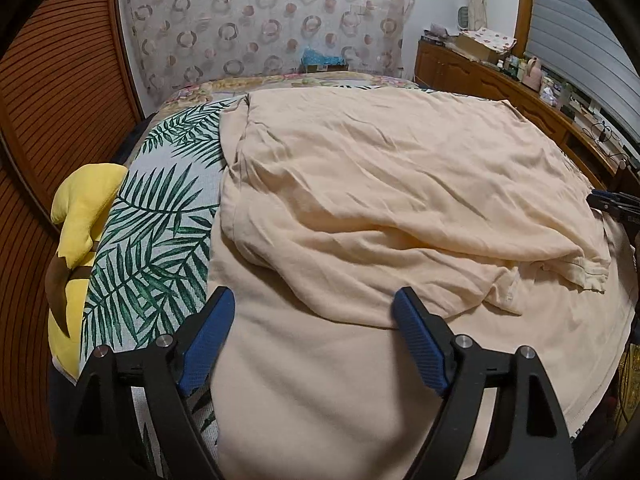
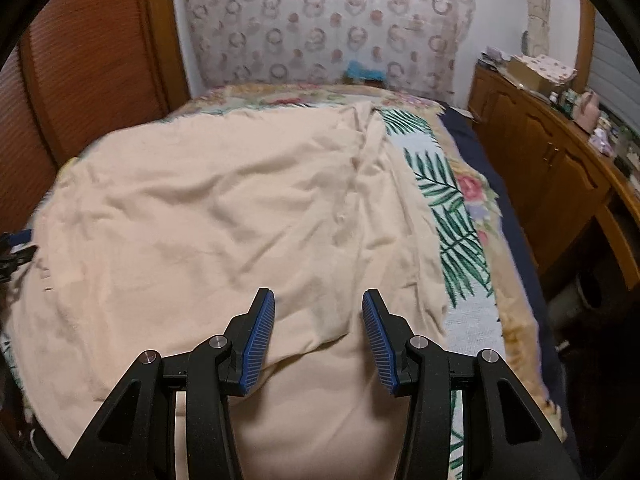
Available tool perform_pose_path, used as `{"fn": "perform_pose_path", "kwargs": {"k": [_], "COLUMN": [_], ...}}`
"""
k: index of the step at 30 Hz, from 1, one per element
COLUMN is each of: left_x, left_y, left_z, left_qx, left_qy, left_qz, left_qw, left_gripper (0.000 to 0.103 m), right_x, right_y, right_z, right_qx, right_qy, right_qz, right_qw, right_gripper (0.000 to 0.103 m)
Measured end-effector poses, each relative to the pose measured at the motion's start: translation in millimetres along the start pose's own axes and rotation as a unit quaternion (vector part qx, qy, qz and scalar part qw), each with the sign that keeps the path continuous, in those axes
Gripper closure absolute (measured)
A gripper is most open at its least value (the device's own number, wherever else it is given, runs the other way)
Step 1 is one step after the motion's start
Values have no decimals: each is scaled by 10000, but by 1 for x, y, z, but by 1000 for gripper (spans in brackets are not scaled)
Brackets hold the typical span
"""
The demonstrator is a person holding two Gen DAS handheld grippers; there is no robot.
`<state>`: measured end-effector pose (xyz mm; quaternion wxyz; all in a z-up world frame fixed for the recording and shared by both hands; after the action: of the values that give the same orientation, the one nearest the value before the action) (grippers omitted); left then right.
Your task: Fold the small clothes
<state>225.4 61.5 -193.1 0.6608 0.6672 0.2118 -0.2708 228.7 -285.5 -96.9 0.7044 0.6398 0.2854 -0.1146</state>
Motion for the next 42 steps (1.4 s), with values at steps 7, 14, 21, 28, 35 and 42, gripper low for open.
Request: {"fn": "perform_pose_path", "kwargs": {"k": [7,14,21,28,35,42], "left_x": [0,1,1,12,12,-15], "left_y": [0,4,22,23,22,41], "left_z": [0,1,2,-2,-6,-9], "left_qx": [3,-54,-382,-400,-397,-408], "left_qy": [2,-183,-639,-623,-559,-480], "left_qz": [-3,-261,-220,-498,-473,136], "left_qw": [10000,9995,9970,9960,9965,9979], "left_gripper": [20,20,35,66,89,98], "right_x": [2,0,-1,-1,-6,-20], "right_y": [1,-2,-3,-3,-2,11], "right_z": [-9,-9,-6,-7,-18,-24], "right_qx": [-157,-138,-138,-143,-385,-538], "right_qy": [-16,23,25,27,74,254], "right_qz": [121,156,164,167,229,461], "right_qw": [9998,9998,9998,9998,9990,9972], "right_gripper": [55,55,55,55,93,97]}}
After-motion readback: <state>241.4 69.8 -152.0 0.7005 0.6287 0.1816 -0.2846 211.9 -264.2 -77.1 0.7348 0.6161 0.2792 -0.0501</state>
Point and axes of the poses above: each gripper's, at about its wrist camera, not at the fingertips, and x roughly the way its jaws point, z to its right, y to its top, the point moved 10 cm from there along x, roughly the way its jaws point, and after that the axes turned 10 degrees about z, right-handed, at the moved point
